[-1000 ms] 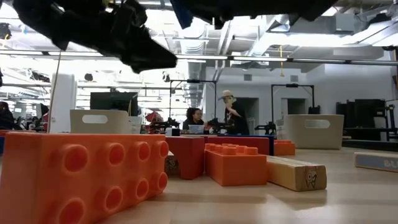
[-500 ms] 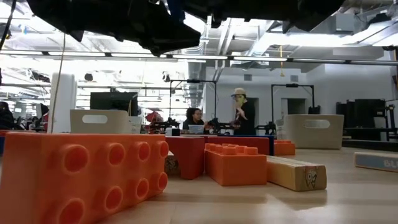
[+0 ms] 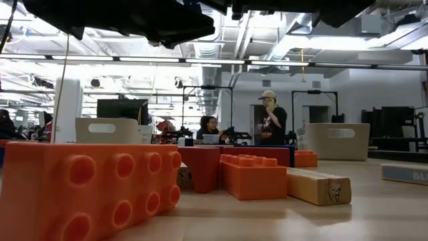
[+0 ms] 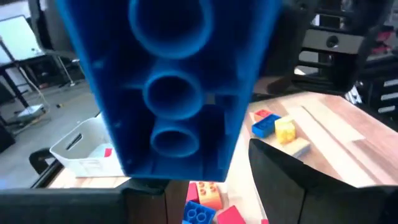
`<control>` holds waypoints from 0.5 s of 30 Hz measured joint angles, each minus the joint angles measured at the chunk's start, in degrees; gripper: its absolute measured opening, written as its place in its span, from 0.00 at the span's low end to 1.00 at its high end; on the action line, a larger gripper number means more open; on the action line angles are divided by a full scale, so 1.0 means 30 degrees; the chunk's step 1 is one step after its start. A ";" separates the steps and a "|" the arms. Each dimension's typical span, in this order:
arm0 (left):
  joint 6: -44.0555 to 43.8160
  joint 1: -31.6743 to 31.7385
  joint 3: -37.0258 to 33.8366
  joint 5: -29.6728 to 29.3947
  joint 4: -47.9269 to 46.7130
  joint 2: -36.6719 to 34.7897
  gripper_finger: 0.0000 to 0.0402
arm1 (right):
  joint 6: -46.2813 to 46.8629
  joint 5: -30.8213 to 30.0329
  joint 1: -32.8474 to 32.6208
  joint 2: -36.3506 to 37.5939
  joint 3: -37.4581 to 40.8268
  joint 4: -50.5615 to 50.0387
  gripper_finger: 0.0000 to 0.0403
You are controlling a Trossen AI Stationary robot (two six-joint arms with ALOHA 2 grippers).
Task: Sort blocks by size
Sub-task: Put the large blue game piece into the white bin
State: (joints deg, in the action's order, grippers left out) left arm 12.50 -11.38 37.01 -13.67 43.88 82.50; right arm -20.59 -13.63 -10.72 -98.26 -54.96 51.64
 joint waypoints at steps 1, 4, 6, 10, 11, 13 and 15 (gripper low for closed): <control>0.0103 -0.0043 0.0000 0.0002 0.0119 0.0000 0.40 | 0.0079 -0.0004 0.0006 0.0000 0.0000 0.0008 0.42; 0.0248 -0.0063 -0.0007 -0.0007 0.0499 0.0000 0.40 | 0.0152 0.0000 -0.0002 0.0000 -0.0021 0.0051 0.42; 0.0214 -0.0056 -0.0007 -0.0029 0.0707 0.0015 0.40 | 0.0171 -0.0003 -0.0002 0.0015 -0.0029 0.0051 0.42; -0.0067 0.0054 -0.0015 -0.0127 0.0964 0.0015 0.40 | 0.0193 -0.0006 0.0006 0.0022 -0.0044 0.0095 0.42; -0.0215 0.0103 -0.0015 -0.0228 0.1003 0.0015 0.40 | 0.0193 0.0000 0.0006 0.0022 -0.0044 0.0085 0.42; -0.0637 0.0229 -0.0015 -0.0586 0.1027 0.0015 0.40 | 0.0193 -0.0007 0.0000 0.0022 -0.0044 0.0008 0.42; -0.1109 0.0385 -0.0015 -0.1076 0.1099 0.0015 0.40 | 0.0192 -0.0007 -0.0023 0.0022 -0.0042 -0.0111 0.42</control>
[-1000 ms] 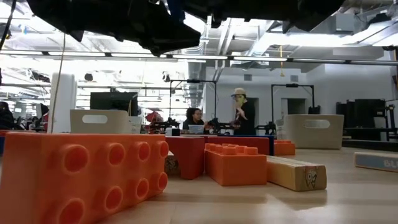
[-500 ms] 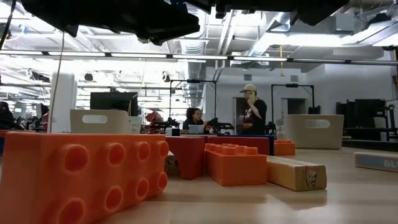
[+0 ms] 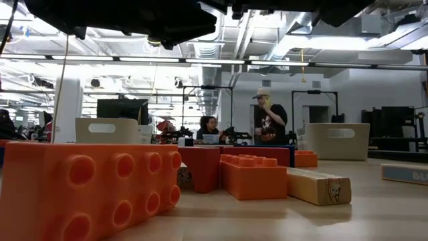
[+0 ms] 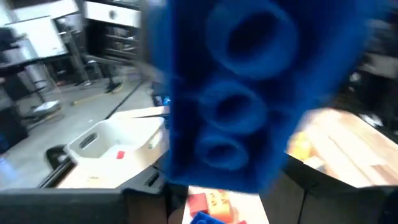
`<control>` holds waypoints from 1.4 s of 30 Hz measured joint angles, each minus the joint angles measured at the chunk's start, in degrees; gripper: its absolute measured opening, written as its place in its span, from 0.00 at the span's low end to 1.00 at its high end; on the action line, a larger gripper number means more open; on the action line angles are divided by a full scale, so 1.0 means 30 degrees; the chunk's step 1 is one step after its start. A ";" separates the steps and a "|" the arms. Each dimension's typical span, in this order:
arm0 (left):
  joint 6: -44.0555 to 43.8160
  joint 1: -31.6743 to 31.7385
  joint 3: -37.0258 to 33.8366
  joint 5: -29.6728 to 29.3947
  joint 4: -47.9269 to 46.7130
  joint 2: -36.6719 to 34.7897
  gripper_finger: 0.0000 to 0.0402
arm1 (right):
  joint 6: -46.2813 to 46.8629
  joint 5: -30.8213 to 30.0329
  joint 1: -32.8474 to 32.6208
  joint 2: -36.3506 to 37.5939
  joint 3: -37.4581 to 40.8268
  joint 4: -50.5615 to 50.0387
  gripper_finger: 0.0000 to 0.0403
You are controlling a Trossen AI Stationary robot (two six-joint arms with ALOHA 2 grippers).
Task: Sort blocks by size
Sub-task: Put the large blue game piece into the white bin
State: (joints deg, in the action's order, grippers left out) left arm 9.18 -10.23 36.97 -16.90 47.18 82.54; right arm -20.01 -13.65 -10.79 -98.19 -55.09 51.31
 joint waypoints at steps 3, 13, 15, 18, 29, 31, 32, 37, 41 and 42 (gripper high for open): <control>-0.0224 0.0113 0.0000 -0.0101 0.0027 0.0000 0.40 | 0.0001 0.0000 0.0009 -0.0007 0.0013 -0.0035 0.42; 0.1105 0.0266 0.0000 -0.0950 -0.0087 0.0000 0.40 | 0.0030 -0.0069 0.0146 -0.0015 0.0028 -0.0477 0.43; 0.1537 0.0244 0.0000 -0.0979 -0.0087 0.0000 0.40 | 0.0074 -0.0056 0.0155 -0.0015 0.0028 -0.0600 0.43; 0.1844 0.0200 0.0000 -0.0704 -0.0077 0.0000 0.40 | 0.0060 0.0029 0.0146 -0.0015 0.0028 -0.0675 0.45; 0.1881 0.0222 0.0022 0.1294 0.0197 -0.0033 0.39 | 0.0064 0.0219 0.0350 -0.0080 0.0057 -0.1045 0.44; 0.1879 0.0222 0.0022 0.1322 0.0205 -0.0035 0.38 | 0.0060 0.0208 0.0350 -0.0073 0.0057 -0.1043 0.44; 0.1880 0.0222 0.0022 0.1323 0.0214 -0.0029 0.37 | 0.0061 0.0204 0.0350 -0.0073 0.0057 -0.1050 0.44; 0.1854 0.0222 0.0022 0.1344 0.0256 -0.0029 0.31 | 0.0337 0.0105 0.0350 -0.0060 0.0042 -0.1181 0.46; 0.1710 0.0222 0.0015 0.1229 0.0205 -0.0022 0.31 | 0.0642 0.0066 0.0386 -0.0036 0.0028 -0.1473 0.50; 0.1699 0.0222 0.0015 0.1225 0.0205 -0.0022 0.31 | 0.0642 0.0066 0.0393 -0.0036 0.0028 -0.1478 0.52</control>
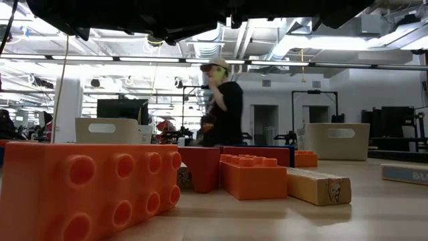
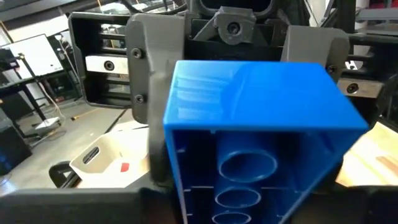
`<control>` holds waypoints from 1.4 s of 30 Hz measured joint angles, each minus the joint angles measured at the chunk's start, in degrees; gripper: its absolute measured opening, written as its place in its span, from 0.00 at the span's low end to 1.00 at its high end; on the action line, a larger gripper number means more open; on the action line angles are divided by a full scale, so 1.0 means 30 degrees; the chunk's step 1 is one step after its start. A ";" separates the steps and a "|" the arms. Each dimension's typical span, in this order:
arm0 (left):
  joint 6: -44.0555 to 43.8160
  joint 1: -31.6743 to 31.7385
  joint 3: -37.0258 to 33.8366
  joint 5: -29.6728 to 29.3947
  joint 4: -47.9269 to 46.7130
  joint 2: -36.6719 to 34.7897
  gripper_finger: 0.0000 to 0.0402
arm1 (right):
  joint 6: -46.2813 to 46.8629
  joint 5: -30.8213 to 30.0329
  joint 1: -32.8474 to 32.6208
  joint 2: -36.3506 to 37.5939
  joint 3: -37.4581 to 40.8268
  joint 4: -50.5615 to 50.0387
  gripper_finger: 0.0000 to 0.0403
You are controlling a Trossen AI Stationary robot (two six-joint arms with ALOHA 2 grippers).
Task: Sort blocks by size
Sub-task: Put the large blue game piece into the white bin
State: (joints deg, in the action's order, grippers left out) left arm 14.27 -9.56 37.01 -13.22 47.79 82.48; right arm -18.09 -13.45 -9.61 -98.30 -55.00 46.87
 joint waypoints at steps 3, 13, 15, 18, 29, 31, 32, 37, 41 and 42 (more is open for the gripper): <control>-0.0241 -0.0007 0.0000 -0.0001 0.0021 0.0000 0.31 | -0.0072 -0.0036 0.0000 0.0378 0.0000 -0.0486 0.57; -0.1024 0.0335 0.0000 -0.0237 -0.0598 -0.0007 0.31 | 0.0034 -0.0661 0.0057 0.4669 0.0007 -0.6699 0.61; -0.1302 0.0589 0.0000 -0.0515 -0.1305 -0.0007 0.31 | 0.0659 -0.0670 0.0047 0.5445 0.0007 -0.8578 0.61; -0.1797 0.0920 0.0000 -0.1663 -0.2967 -0.0244 0.31 | 0.2186 -0.0663 0.0036 0.6377 0.0000 -1.1831 0.61; -0.5836 0.4517 0.0007 -0.6717 -1.3498 -0.3111 0.32 | 0.7560 -0.3652 -0.1292 0.5214 0.0029 -2.0268 0.61; -0.6758 0.5668 0.0000 -0.7912 -1.6164 -0.3677 0.32 | 0.7627 -0.4169 -0.1792 0.4661 0.0027 -1.9775 0.61; -0.7325 0.6302 0.0000 -0.8271 -1.7379 -0.3920 0.33 | 0.7599 -0.4440 -0.2016 0.4400 0.0022 -1.9499 0.60; -0.8933 0.9439 0.0000 -0.8430 -2.1443 -0.4368 0.33 | 0.7592 -0.5447 -0.2754 0.3655 0.0022 -1.8851 0.60; -0.8410 1.1689 0.0000 -0.7464 -2.2080 -0.4357 0.33 | 0.7584 -0.5996 -0.2768 0.3678 0.0022 -1.8735 0.60; -0.8208 1.2192 0.0000 -0.6913 -2.2028 -0.4357 0.33 | 0.7577 -0.6003 -0.2749 0.3744 0.0022 -1.8748 0.60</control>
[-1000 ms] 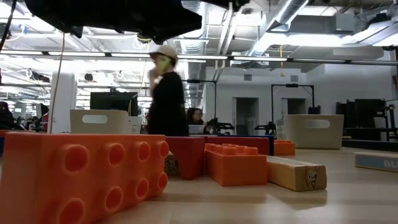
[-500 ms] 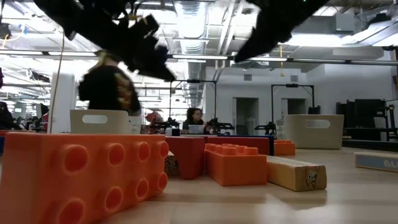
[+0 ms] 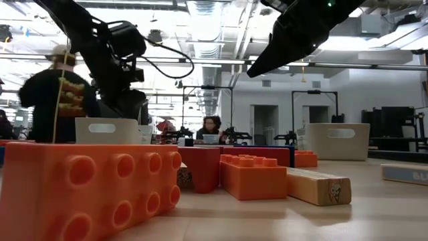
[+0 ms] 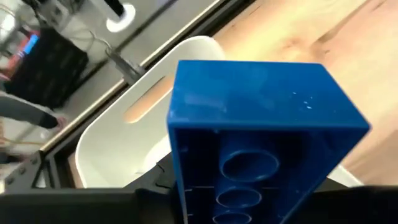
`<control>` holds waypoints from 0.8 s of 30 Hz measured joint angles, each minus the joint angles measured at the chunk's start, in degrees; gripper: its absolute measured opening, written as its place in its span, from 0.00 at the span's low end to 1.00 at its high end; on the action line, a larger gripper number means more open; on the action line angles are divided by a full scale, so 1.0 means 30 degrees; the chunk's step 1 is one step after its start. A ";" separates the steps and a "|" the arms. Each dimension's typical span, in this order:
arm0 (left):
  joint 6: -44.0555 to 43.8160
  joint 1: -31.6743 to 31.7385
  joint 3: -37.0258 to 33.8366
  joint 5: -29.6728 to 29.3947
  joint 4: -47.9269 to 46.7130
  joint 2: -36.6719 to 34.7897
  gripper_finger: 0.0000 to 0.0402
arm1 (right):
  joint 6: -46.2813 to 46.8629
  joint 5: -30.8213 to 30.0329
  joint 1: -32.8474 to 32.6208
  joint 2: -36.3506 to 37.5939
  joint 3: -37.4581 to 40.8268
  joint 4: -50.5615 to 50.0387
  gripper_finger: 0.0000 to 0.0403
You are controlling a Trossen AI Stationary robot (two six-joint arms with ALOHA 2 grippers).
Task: Sort blocks by size
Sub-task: Put the large blue game piece into the white bin, then put the small green block into the gray bin
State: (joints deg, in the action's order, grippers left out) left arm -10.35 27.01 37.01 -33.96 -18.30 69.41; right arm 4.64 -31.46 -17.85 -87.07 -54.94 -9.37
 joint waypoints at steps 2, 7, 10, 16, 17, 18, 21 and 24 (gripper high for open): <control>0.0355 0.0972 0.0000 0.0956 0.0051 0.0000 0.33 | -0.0055 -0.0052 0.0001 0.0068 0.0000 0.0199 0.60; 0.1236 0.2776 0.0000 0.3181 -0.0033 0.0000 0.34 | -0.0523 -0.0051 -0.0012 0.0074 -0.0007 0.0841 0.60; 0.1459 0.3367 0.0000 0.5208 -0.0103 0.0000 0.37 | -0.0636 -0.0051 -0.0005 0.0074 -0.0015 0.0820 0.60; 0.1554 0.3601 0.0000 0.5605 -0.0450 0.0000 0.43 | -0.0692 -0.0044 -0.0005 0.0074 -0.0015 0.0832 0.60; 0.1684 0.3589 0.0000 0.5624 -0.0574 0.0000 0.44 | -0.0692 -0.0044 -0.0005 0.0074 -0.0015 0.0840 0.60; 0.1744 0.3589 0.0000 0.5649 -0.0668 0.0000 0.45 | -0.0696 -0.0044 -0.0005 0.0074 -0.0015 0.0851 0.60; 0.1982 0.3596 0.0000 0.5641 -0.0966 0.0007 0.46 | -0.0699 -0.0044 -0.0005 0.0074 -0.0015 0.0847 0.60; 0.2513 0.3589 0.0151 0.5641 -0.1464 0.0007 0.46 | -0.0707 -0.0044 -0.0005 0.0074 -0.0015 0.0854 0.60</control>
State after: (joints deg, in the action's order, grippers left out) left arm -2.81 37.78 37.47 -17.04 -22.69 69.43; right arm 2.52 -31.59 -17.87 -86.85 -54.98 -6.81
